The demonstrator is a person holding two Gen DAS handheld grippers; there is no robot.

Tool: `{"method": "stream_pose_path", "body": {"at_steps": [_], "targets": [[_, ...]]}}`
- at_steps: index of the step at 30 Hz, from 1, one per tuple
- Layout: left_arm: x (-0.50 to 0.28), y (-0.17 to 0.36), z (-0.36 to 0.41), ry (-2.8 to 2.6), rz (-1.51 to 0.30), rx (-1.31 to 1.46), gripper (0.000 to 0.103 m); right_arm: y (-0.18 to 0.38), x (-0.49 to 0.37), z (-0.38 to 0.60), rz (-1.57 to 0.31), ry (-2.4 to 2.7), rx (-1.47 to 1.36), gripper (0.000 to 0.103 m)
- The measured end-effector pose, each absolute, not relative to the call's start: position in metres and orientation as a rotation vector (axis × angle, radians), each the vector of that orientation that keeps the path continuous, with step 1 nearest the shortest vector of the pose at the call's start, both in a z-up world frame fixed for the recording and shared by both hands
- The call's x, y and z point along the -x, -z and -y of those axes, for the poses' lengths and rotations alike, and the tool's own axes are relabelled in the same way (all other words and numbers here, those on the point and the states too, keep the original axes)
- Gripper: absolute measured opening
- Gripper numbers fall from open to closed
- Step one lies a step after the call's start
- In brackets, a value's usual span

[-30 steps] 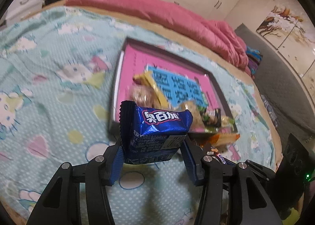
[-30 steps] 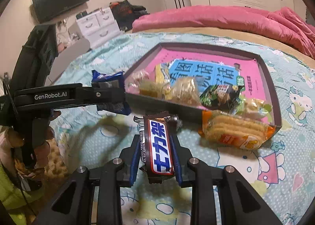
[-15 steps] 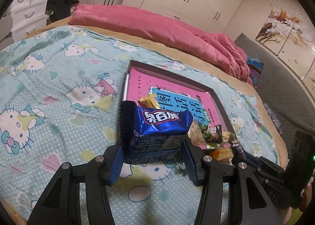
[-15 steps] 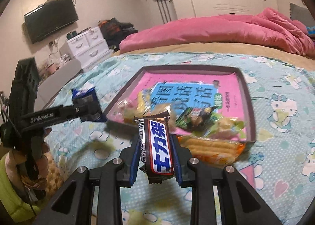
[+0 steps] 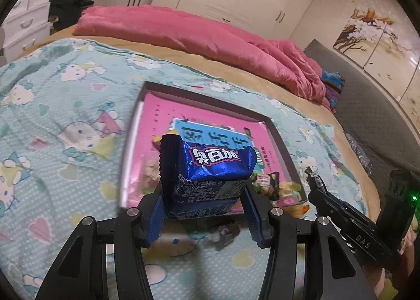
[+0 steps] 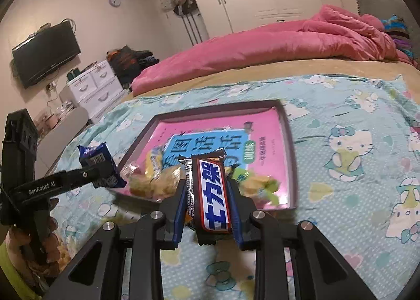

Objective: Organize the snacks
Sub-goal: 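Carry the biscuit pack to the tray with the left tool while the right tool carries the bar, then open the left tool to drop the biscuit pack in the tray while the right tool releases the chocolate bar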

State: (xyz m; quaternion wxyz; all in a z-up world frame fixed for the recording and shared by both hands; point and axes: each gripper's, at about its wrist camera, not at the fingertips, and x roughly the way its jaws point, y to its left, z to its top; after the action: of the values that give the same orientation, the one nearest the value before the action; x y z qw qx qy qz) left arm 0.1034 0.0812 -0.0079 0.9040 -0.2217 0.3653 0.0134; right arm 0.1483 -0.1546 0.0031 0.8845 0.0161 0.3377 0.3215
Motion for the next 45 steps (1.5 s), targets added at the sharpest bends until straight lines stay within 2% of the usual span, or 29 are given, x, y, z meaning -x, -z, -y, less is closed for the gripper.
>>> {"method": "stream_pose_path", "body": {"at_steps": [22,45], "targets": [[-0.147,0.021,-0.047,0.025,-0.797,0.440,0.055,0.008,-0.179,0.173,-0.713,-0.561,-0.082,0.030],[-0.158,0.036,-0.088,-0.044,-0.798,0.417,0.055,0.033,-0.193,0.110,-0.777,-0.539,0.018,0.030]]}}
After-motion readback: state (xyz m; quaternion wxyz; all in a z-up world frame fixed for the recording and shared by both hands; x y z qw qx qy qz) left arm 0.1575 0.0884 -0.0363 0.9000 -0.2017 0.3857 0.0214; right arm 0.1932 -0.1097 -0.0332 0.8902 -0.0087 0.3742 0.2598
